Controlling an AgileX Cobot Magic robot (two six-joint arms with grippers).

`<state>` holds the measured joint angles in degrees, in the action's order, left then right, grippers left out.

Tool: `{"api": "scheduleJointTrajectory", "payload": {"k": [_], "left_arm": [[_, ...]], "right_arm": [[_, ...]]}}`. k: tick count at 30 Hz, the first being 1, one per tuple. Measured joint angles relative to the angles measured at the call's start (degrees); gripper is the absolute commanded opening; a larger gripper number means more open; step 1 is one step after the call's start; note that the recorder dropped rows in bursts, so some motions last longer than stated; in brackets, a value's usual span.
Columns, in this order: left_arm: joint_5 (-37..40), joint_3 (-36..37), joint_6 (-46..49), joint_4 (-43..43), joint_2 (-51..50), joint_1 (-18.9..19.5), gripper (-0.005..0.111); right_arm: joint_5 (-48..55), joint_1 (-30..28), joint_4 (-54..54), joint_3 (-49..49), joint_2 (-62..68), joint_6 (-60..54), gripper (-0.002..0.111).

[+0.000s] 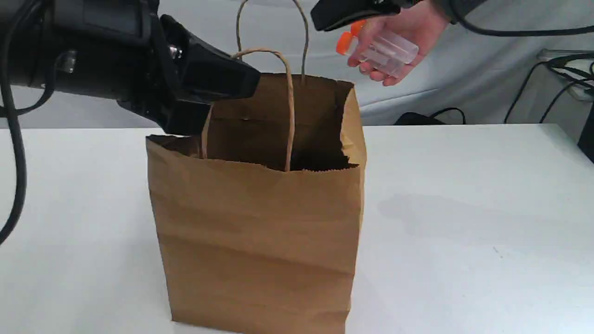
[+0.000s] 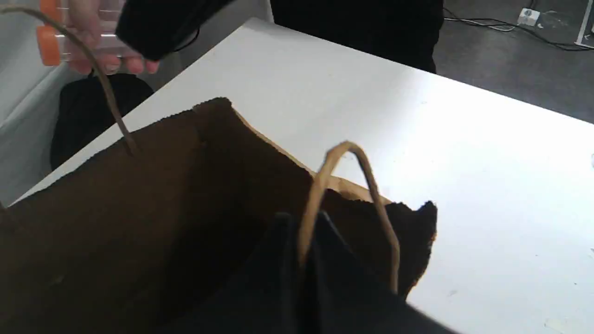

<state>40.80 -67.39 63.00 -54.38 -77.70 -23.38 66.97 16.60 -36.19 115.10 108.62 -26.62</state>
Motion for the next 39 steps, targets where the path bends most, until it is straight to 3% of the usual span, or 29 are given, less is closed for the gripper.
{"api": "scheduleJointTrajectory", "payload": {"k": [2, 4, 26, 30, 33, 39], "left_arm": [[0.0, 0.0, 0.0, 0.0, 0.0, 0.0, 0.0], [0.0, 0.0, 0.0, 0.0, 0.0, 0.0, 0.0], [1.01, 0.0, 0.0, 0.0, 0.0, 0.0, 0.0], [1.01, 0.0, 0.0, 0.0, 0.0, 0.0, 0.0], [1.01, 0.0, 0.0, 0.0, 0.0, 0.0, 0.0], [1.01, 0.0, 0.0, 0.0, 0.0, 0.0, 0.0]], "right_arm": [[0.0, 0.82, 2.5, 0.0, 0.13, 0.0, 0.047], [0.0, 1.43, 4.55, 0.0, 0.13, 0.0, 0.052], [-0.08, 4.4, 15.21, 0.0, 6.41, 0.0, 0.05], [-0.2, 4.4, 14.77, 0.0, 7.64, 0.0, 0.036], [-0.42, 4.48, 14.2, 0.0, 7.99, 0.0, 0.004], [-1.28, 4.48, 12.24, 0.0, 7.99, 0.0, 0.0]]}}
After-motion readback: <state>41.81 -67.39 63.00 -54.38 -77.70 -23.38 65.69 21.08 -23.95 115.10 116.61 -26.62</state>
